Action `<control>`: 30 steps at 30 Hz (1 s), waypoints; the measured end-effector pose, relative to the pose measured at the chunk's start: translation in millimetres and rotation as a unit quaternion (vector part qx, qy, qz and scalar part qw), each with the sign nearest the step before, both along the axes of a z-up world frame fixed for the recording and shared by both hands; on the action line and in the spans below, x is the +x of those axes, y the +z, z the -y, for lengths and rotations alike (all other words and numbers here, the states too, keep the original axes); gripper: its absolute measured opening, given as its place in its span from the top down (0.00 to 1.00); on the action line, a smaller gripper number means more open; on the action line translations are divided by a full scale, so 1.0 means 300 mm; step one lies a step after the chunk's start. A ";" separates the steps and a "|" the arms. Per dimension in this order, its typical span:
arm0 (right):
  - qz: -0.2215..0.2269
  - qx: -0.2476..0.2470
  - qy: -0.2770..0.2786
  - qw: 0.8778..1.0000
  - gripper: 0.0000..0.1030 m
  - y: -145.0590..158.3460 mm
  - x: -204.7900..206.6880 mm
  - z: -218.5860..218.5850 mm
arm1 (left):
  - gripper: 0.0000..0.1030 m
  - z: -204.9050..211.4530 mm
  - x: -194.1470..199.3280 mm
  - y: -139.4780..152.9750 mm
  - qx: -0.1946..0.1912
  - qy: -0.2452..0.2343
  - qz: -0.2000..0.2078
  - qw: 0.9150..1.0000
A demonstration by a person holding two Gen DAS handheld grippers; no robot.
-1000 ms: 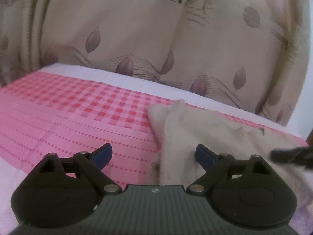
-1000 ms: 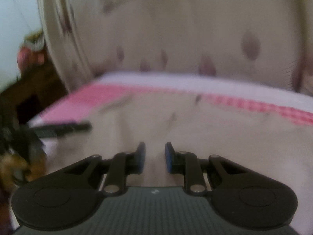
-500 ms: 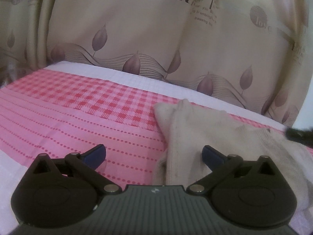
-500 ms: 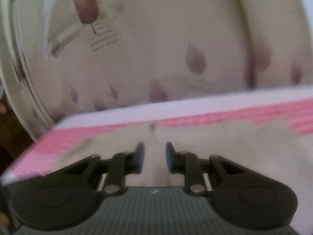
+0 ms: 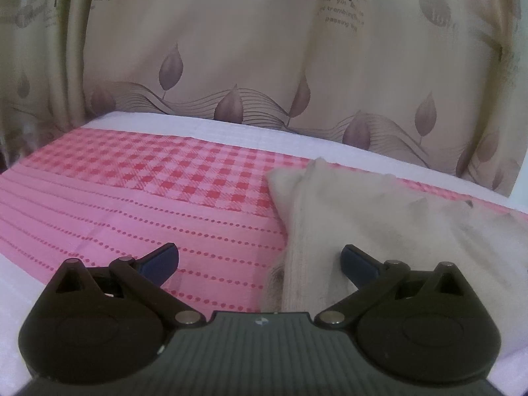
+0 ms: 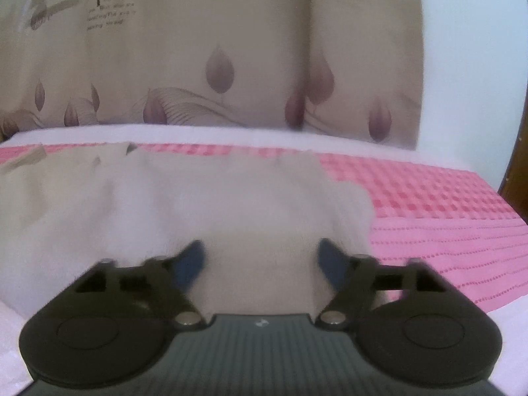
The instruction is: Fold small clothes
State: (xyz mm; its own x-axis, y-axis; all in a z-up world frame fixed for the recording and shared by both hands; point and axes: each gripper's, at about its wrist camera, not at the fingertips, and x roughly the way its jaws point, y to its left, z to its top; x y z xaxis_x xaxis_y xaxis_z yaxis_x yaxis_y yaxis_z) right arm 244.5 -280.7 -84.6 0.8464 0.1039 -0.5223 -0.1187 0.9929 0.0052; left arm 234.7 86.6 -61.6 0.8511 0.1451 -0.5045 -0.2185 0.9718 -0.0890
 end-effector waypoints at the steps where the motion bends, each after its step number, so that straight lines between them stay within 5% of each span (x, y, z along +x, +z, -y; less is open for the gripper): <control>1: -0.002 0.004 0.002 1.000 0.18 0.001 0.002 0.001 | 0.00 0.001 0.000 0.000 0.002 0.000 0.000 1.000; 4: -0.003 0.009 0.005 1.000 0.15 0.000 0.013 -0.001 | 0.00 0.003 0.001 0.000 0.005 0.001 0.000 1.000; 7: -0.002 -0.010 0.002 1.000 0.00 0.005 0.007 -0.019 | 0.00 0.008 0.001 0.000 0.007 0.002 -0.001 1.000; 15: -0.009 0.016 0.019 1.000 0.00 0.005 0.008 0.007 | 0.00 0.010 0.003 -0.001 0.015 0.001 -0.004 1.000; 30: -0.008 -0.014 0.017 1.000 0.00 0.004 0.004 -0.021 | 0.00 0.017 0.005 -0.002 0.029 -0.001 -0.008 1.000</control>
State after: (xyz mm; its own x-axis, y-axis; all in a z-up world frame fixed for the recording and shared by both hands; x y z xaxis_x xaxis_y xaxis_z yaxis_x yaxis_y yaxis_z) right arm 245.8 -274.3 -83.3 0.8343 0.1183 -0.5384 -0.1532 0.9880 -0.0205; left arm 236.4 81.4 -62.3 0.8431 0.1725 -0.5093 -0.2166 0.9759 -0.0281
